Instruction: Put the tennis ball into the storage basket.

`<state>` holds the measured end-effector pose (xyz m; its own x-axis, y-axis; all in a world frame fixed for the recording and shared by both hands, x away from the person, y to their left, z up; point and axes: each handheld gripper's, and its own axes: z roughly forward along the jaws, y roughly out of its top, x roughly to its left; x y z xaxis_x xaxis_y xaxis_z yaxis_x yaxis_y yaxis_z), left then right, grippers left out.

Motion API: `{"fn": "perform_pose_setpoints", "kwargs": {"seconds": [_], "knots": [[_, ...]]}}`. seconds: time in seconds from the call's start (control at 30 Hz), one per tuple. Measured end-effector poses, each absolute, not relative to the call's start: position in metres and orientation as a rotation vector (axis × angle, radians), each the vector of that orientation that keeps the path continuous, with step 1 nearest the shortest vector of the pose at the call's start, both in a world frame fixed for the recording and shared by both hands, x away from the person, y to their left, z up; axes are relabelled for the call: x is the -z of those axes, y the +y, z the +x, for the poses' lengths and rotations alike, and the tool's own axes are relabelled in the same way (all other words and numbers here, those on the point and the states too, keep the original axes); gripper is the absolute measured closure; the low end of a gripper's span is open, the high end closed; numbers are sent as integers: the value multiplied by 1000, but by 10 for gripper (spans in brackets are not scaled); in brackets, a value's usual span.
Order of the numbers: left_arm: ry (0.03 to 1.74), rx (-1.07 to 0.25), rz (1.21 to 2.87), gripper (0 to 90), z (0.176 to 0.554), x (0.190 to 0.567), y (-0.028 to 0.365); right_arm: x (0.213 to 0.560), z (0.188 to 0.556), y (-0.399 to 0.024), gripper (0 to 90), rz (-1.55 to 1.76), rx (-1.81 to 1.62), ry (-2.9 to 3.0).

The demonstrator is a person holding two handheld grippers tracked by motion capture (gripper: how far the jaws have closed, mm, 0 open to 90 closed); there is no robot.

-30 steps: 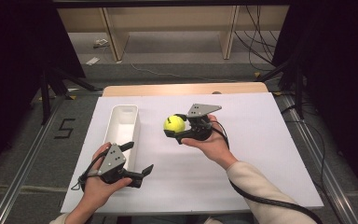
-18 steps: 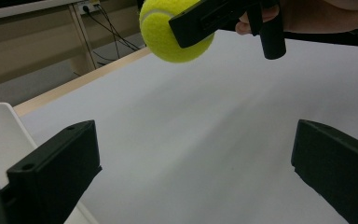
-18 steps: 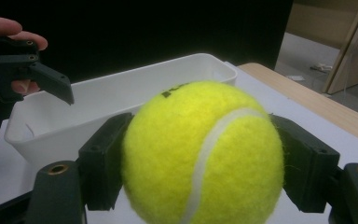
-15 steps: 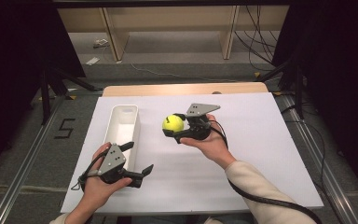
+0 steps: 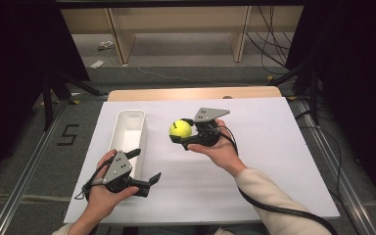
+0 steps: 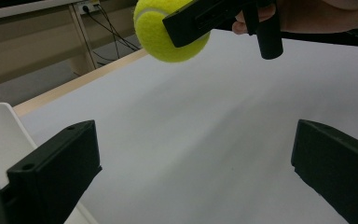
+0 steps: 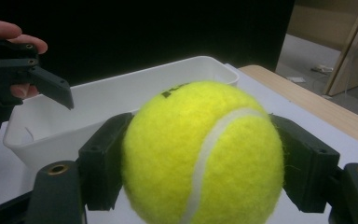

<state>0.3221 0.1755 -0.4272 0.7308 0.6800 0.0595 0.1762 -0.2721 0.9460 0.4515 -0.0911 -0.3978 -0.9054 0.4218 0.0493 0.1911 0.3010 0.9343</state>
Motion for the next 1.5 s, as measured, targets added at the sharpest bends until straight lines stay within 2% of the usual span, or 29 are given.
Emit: {"fn": "perform_pose_setpoints", "kwargs": {"seconds": [1.5], "knots": [[669,-562,1816,7,322,427,176,396,452,-74,271,547,-1663,2379]]}}
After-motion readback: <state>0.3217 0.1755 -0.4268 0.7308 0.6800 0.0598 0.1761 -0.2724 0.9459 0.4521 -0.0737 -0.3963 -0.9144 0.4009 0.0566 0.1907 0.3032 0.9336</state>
